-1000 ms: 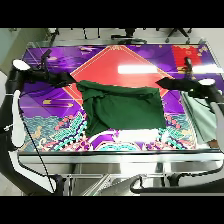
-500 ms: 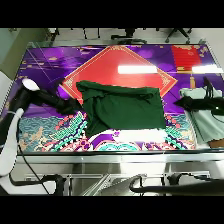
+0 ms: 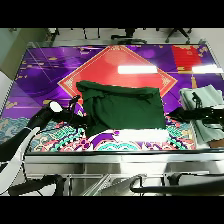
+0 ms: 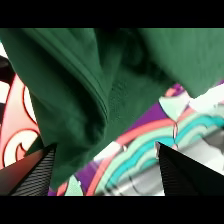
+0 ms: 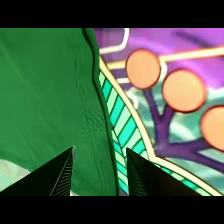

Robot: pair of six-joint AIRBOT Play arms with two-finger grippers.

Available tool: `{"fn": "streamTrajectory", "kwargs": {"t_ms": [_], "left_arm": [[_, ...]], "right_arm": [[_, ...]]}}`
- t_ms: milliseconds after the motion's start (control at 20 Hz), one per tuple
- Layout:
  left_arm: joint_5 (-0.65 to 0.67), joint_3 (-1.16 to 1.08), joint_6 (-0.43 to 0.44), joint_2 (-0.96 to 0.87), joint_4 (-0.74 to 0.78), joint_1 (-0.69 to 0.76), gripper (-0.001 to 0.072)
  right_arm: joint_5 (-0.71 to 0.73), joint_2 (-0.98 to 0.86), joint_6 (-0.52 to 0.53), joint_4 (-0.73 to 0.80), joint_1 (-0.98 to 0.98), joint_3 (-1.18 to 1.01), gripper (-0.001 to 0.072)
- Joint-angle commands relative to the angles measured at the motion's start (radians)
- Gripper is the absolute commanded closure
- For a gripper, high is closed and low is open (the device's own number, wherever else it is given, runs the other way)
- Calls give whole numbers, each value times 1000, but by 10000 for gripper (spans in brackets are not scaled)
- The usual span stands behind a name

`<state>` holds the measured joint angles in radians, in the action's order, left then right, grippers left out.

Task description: Fold the shirts.

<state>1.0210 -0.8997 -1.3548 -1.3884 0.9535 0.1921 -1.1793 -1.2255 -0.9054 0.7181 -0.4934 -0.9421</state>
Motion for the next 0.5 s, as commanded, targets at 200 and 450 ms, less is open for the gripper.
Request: {"fn": "streamTrajectory", "kwargs": {"t_ms": [200, 450], "left_arm": [[-155, 13, -66, 0, 76, -15, 189], [-145, -6, -66, -84, 76, 69, 213]], "right_arm": [[25, -94, 8, -6, 114, 3, 325], [31, -98, 18, -48, 127, 3, 326]]}}
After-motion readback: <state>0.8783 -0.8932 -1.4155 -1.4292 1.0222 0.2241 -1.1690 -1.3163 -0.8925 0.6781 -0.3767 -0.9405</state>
